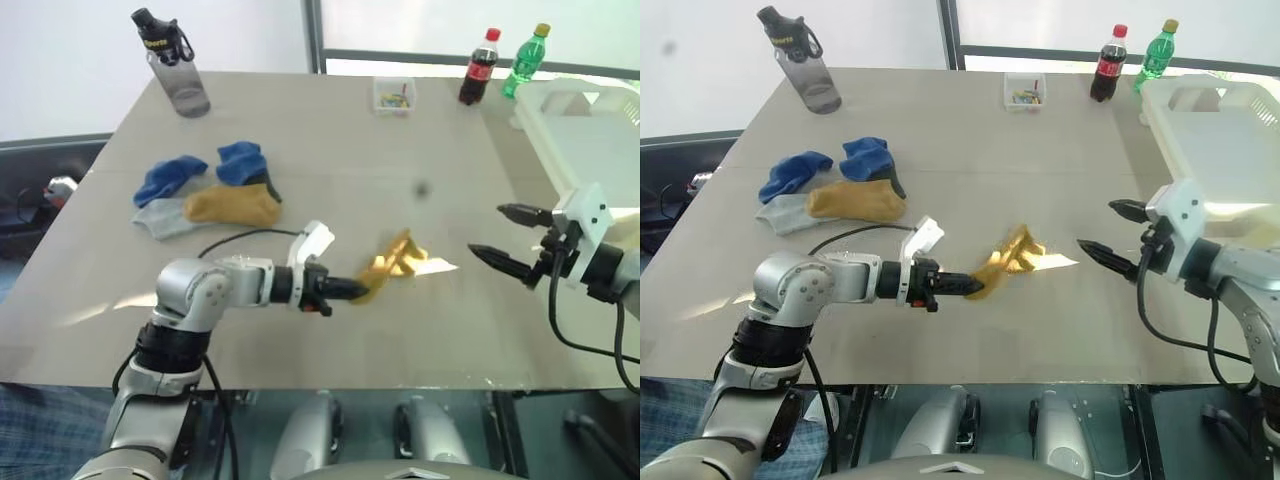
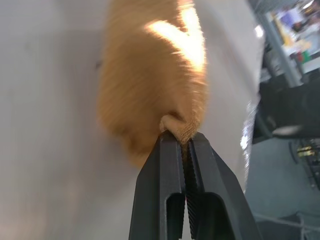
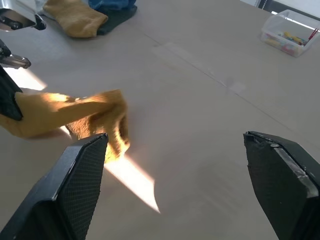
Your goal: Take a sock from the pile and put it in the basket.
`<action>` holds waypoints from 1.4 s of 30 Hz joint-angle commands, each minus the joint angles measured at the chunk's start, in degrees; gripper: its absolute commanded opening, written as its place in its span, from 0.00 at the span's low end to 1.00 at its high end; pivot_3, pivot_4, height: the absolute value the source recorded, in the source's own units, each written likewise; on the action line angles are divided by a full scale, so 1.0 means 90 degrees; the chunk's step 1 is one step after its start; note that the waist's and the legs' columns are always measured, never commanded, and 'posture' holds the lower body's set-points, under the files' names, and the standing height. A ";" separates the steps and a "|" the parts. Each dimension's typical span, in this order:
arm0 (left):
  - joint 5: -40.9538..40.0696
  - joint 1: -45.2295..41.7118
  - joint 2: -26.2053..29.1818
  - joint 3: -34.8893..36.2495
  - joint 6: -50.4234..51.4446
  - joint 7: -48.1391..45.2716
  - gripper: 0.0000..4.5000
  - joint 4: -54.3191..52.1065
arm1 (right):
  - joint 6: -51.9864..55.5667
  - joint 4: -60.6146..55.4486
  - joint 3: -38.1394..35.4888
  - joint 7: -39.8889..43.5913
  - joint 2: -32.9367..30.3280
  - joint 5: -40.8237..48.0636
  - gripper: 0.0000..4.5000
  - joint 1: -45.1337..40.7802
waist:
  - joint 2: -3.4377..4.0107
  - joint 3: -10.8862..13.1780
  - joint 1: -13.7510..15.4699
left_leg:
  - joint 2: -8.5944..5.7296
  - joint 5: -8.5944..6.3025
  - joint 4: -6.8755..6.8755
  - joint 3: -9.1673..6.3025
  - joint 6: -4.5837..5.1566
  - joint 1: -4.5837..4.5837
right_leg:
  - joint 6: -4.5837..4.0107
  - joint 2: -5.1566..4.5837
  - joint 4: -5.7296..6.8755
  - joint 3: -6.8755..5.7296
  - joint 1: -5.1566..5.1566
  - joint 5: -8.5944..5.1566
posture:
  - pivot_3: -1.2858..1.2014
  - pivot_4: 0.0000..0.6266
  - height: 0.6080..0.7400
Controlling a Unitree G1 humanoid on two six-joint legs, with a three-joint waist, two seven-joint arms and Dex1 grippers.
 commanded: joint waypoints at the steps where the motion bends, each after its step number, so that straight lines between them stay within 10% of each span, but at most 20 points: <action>1: 0.0008 0.0026 0.0154 0.0150 -0.0197 -0.0149 0.02 -0.0159 | 0.0039 -0.0287 -0.0025 -0.0042 0.0031 0.0104 1.00 0.0031 | 0.0000 0.0000 -0.0012 | 0.0001 0.0000 0.0000 0.0000 0.0000 0.0001 | 0.0000 -0.0001 0.0000 0.0000 0.0000 0.0000 | 0.52 0.24 1.00; 6: -0.0035 0.0020 0.0260 0.0342 -0.0221 -0.0135 0.02 -0.0123 | 0.0073 -0.0266 0.0304 -0.0135 0.0213 0.0020 1.00 -0.0074 | 0.0000 0.0000 -0.0030 | 0.0010 0.0000 -0.0001 -0.0002 -0.0001 0.0003 | -0.0001 0.0004 0.0003 -0.0001 0.0000 0.0000 | 0.52 0.24 1.00; 14: 0.0132 -0.0015 0.0408 0.0353 -0.0509 -0.0154 0.79 -0.0308 | 0.0016 -0.0137 0.0792 -0.0118 0.0472 -0.0071 1.00 -0.0332 | 0.0000 0.0000 -0.0017 | 0.0007 0.0000 0.0000 -0.0002 -0.0001 0.0002 | -0.0001 0.0003 0.0002 -0.0001 -0.0001 0.0000 | 0.52 0.24 1.00; 34: 0.0903 0.0054 0.1458 0.0375 -0.1647 -0.0885 0.79 -0.0342 | 0.0799 0.1738 0.2165 -0.1113 0.1968 -0.1166 1.00 -0.1493 | 0.0000 0.0000 -0.0027 | -0.0006 0.0000 -0.0005 0.0002 -0.0001 -0.0012 | -0.0001 0.0010 0.0003 -0.0001 -0.0021 0.0000 | 0.52 0.24 1.00; 37: 0.0721 0.0174 0.1391 0.0281 -0.1672 -0.1061 0.81 -0.0752 | 0.0921 0.1739 0.2144 -0.1095 0.1960 -0.1166 0.85 -0.1498 | 0.0000 0.0000 -0.0036 | -0.0006 0.0000 -0.0005 0.0001 -0.0001 -0.0012 | -0.0001 0.0010 0.0004 0.0000 -0.0021 0.0000 | 0.52 0.24 1.00; 42: 0.0648 0.0234 0.1202 0.0008 -0.1708 -0.1209 0.81 -0.1135 | 0.1033 0.1626 0.2122 -0.1072 0.1986 -0.1141 0.31 -0.1469 | 0.0000 0.0000 -0.0033 | -0.0003 0.0000 -0.0006 0.0002 -0.0001 -0.0010 | -0.0001 0.0008 0.0006 0.0001 -0.0021 0.0000 | 0.52 0.24 1.00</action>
